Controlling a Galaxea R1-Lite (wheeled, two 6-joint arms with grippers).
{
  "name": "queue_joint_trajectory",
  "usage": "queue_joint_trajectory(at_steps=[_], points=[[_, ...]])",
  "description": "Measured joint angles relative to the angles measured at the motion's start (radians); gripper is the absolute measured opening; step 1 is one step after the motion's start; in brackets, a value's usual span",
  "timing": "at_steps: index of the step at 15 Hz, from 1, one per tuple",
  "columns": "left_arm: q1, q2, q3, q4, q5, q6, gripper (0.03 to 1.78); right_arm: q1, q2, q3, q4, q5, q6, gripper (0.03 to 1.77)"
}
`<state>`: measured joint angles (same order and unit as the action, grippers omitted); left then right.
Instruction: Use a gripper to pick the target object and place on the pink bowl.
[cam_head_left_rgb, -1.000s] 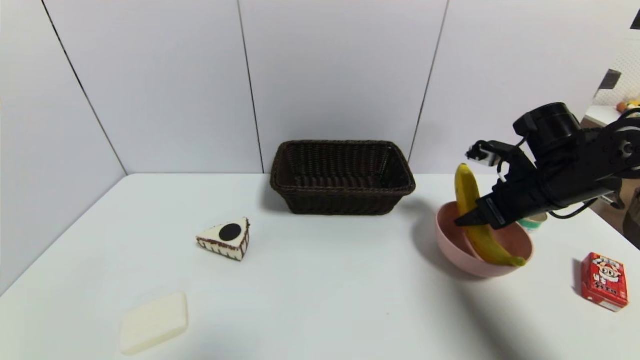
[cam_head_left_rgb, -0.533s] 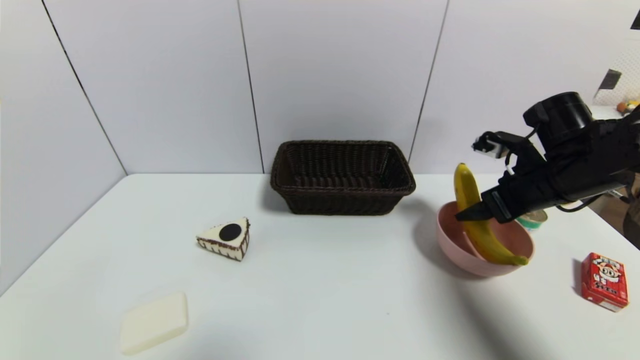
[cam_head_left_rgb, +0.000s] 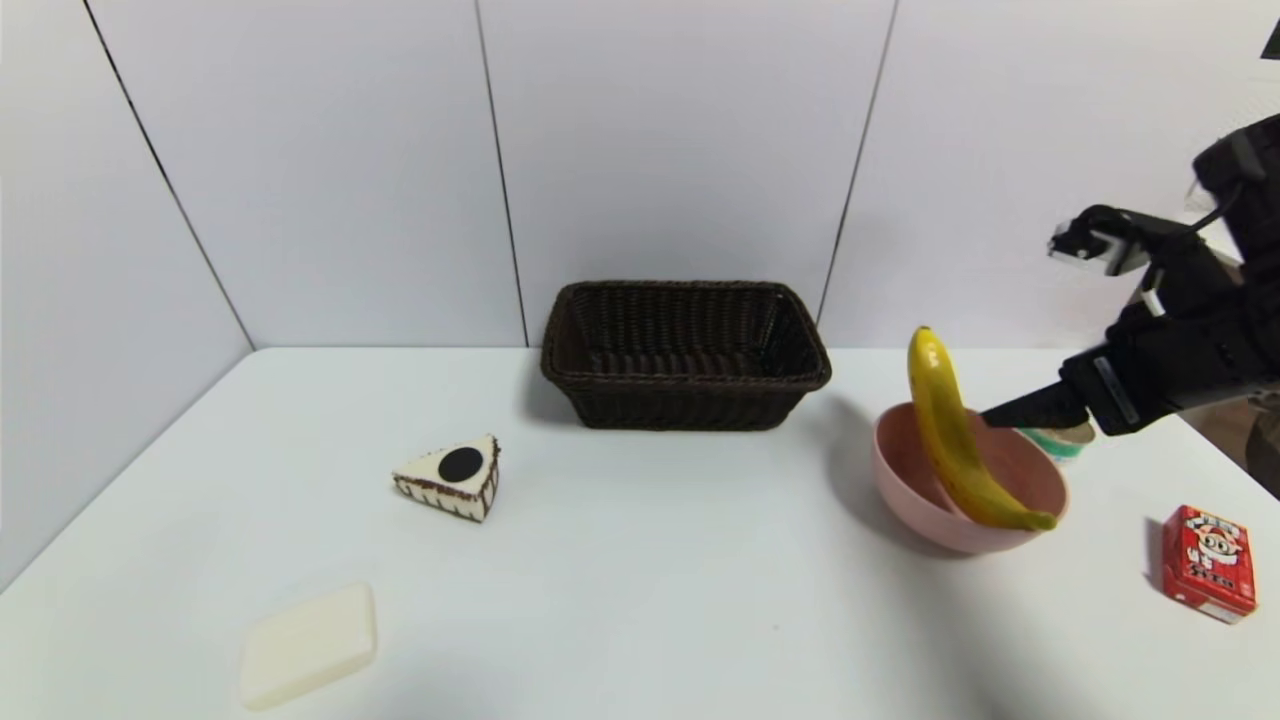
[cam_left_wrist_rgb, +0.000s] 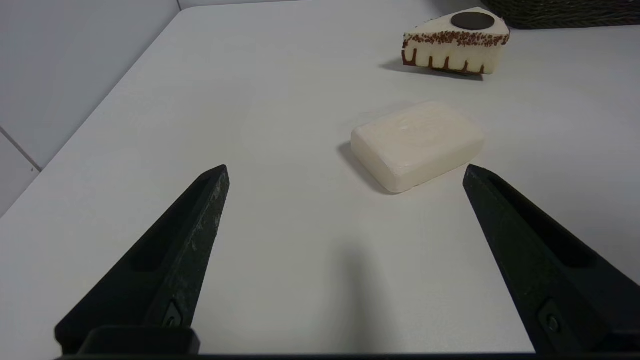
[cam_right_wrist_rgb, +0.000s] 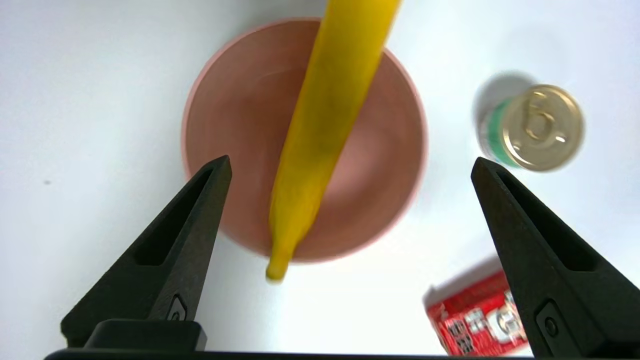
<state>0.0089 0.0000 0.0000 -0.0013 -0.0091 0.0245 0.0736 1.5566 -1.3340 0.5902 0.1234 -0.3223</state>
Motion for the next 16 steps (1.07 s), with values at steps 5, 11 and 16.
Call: queue_joint_trajectory(at_steps=[5,11,16], points=[[0.0,0.0,0.0,0.0,0.0,0.0,1.69,-0.03,-0.213,0.09,-0.038,-0.022,0.078,1.68],[0.0,0.0,0.0,0.0,0.0,0.0,1.69,-0.027,-0.523,0.476,-0.32,-0.176,0.207,1.69],[0.0,0.0,0.0,0.0,0.0,0.0,1.69,-0.031,-0.827,0.849,-0.63,-0.237,0.273,1.69]])
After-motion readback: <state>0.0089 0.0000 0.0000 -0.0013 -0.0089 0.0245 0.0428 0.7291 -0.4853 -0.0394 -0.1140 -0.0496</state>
